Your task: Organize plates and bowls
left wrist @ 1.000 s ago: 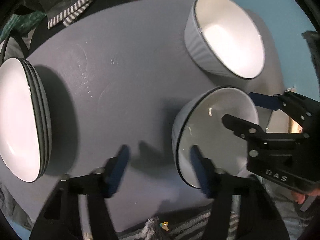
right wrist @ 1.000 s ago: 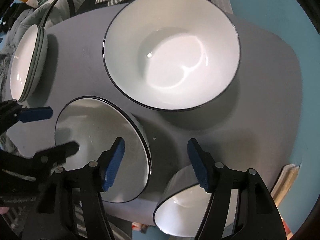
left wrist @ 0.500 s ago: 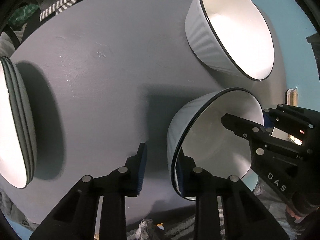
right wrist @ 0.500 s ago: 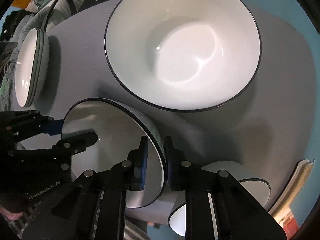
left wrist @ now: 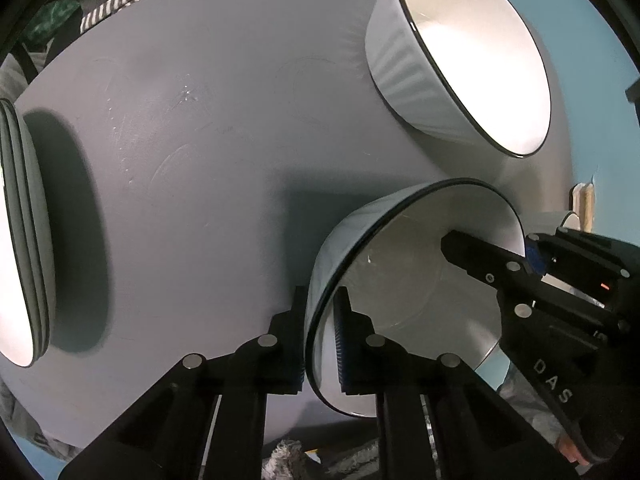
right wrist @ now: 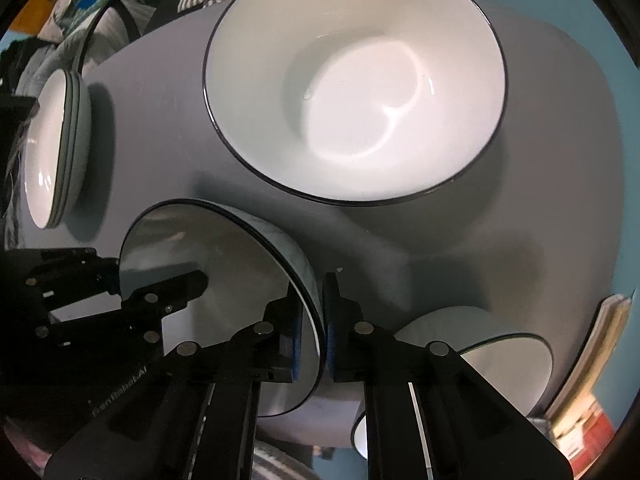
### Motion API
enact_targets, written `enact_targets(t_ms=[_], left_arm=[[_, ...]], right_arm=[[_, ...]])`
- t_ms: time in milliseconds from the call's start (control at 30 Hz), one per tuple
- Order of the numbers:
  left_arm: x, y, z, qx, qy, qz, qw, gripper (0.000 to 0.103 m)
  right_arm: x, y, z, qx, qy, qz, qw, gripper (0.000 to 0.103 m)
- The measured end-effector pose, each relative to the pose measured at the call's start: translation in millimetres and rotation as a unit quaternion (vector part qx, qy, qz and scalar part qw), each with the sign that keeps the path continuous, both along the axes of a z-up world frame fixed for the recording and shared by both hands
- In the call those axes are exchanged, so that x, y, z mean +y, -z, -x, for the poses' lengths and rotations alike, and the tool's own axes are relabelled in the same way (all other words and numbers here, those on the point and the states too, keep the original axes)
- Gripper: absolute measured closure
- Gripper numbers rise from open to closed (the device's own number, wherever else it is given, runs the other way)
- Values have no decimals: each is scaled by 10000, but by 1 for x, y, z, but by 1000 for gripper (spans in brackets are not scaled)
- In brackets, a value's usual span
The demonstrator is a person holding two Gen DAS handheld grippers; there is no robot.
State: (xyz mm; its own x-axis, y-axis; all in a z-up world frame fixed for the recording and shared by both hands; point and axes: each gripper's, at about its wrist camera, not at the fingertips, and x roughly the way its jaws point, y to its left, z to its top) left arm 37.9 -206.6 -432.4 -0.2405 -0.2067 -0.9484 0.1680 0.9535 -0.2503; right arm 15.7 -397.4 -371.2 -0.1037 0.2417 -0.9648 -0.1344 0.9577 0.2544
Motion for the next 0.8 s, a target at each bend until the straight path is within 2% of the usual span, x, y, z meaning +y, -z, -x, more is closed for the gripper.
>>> enact_targets(t_ms=[267,500,667,767,800], left_arm=[[7,-5,4,-44,114,-85,9999,92],[-3,-34,14,-297,439,-128,9985,92],[-9,-57,9,-514,647,-104,9965,92],[-19,-72,-4,-623,703,-84,9955,92],[-20,-78,3,-657,707,-66,9953,92]], right_arm=[[-4,-4,8,131,270,-77,9995,95],[-8,-29,7,56,390,-133,9991,95],[-30,-56,0,-62,470,-147,9988,95],[-32,-60,8,-145,519,-121,9985,95],[-35,-64,6,-171,528,-115,9984,95]])
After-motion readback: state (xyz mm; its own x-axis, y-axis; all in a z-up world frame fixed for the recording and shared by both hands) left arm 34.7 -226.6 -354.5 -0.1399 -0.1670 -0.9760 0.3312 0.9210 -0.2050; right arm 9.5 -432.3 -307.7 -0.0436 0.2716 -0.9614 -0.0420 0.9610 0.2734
